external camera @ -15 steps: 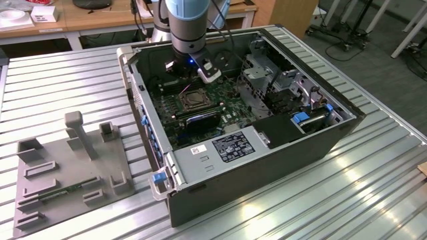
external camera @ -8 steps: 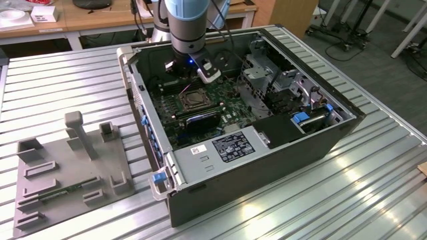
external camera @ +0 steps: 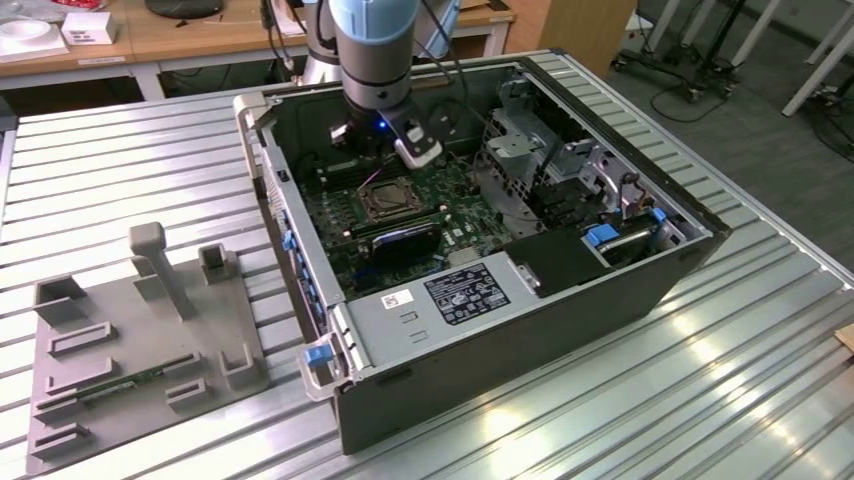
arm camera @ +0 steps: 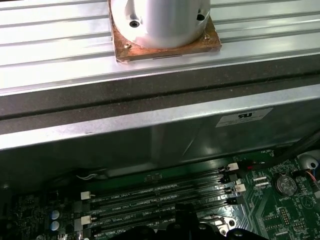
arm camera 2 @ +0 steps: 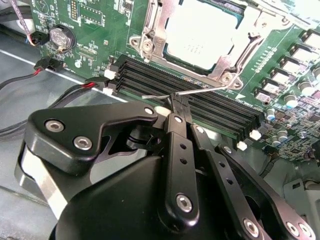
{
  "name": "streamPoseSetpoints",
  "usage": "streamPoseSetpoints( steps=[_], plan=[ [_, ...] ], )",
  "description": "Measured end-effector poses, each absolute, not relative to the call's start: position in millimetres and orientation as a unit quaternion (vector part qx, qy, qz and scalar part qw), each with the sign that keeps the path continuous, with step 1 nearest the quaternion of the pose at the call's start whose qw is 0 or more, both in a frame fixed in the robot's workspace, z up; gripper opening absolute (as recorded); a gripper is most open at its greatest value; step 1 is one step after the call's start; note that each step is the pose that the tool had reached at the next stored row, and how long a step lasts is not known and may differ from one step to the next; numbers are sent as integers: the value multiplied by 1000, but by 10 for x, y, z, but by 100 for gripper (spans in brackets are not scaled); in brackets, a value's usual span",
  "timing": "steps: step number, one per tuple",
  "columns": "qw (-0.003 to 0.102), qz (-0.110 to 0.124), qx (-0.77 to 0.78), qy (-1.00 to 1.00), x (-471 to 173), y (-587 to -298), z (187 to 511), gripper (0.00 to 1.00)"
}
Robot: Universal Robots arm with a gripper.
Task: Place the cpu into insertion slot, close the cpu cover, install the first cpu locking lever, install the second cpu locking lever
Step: 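Install the first cpu locking lever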
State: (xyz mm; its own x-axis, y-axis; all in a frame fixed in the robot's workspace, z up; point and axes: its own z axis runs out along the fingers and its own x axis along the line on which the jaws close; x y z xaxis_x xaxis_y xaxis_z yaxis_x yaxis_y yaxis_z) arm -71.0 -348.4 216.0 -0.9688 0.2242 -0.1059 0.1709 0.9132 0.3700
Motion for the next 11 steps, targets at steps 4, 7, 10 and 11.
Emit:
streamPoseSetpoints(
  steps=[4,7,10,11],
  plan=[
    [74,182,101,975,-710,-3492,2151,11],
    [74,182,101,975,-710,-3492,2151,11],
    [74,183,101,975,-710,-3492,2150,11],
    [74,183,101,975,-710,-3491,2150,11]
  ],
)
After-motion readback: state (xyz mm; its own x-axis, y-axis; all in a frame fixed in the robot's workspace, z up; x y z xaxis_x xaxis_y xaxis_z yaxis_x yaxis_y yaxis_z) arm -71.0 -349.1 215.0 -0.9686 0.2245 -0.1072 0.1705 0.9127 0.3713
